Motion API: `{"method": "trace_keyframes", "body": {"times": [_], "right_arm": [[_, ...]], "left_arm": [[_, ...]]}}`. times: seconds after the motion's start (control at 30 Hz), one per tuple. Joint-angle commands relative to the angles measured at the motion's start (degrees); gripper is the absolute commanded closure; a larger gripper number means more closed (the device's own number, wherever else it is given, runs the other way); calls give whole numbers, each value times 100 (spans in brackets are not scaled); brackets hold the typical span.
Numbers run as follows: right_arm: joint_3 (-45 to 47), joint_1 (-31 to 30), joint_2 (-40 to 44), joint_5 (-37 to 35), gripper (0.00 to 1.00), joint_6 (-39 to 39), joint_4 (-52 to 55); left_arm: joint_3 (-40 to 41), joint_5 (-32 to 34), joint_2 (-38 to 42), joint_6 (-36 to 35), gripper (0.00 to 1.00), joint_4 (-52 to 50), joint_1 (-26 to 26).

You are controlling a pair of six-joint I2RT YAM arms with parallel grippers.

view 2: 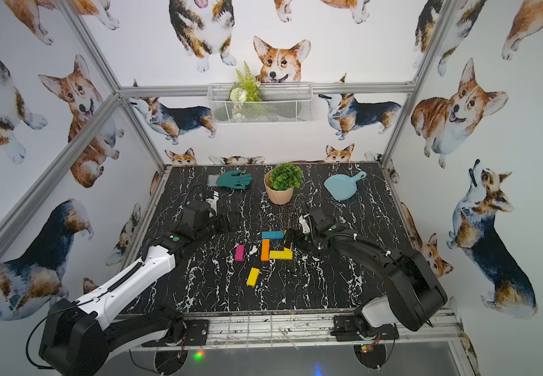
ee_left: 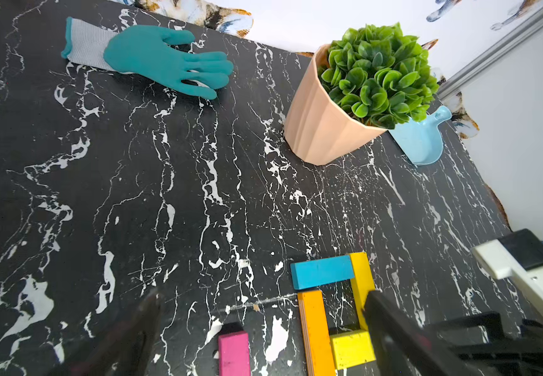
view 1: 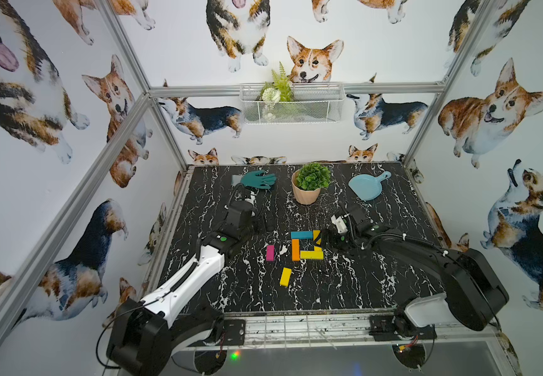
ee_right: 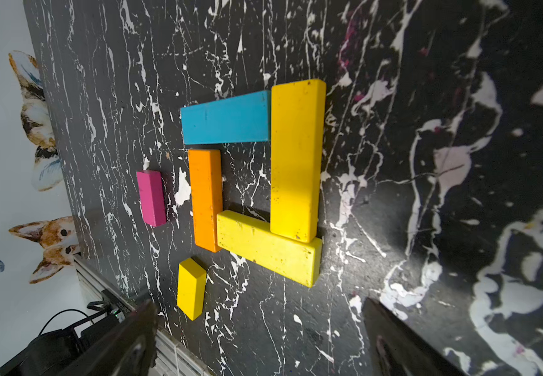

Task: Assemble the letter p with building blocks
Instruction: Adjust the building block at the center of the board.

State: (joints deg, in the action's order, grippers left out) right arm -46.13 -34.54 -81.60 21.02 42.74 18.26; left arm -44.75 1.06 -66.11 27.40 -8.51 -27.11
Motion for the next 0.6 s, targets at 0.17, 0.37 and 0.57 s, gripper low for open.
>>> {"method": "trace_keyframes", "body": {"times": [0.17, 0.37, 0.57], "right_arm": [[-170, -191, -483, 20, 0, 154, -119], [-256, -255, -619, 41, 0, 168, -180], [-291, -268, -690, 64, 0, 185, -217]], "left_arm": [[-42, -159, -97, -46, 0, 113, 90], [-42, -228, -78, -59, 0, 96, 166], [34, -229, -26, -22, 0, 104, 205]]}}
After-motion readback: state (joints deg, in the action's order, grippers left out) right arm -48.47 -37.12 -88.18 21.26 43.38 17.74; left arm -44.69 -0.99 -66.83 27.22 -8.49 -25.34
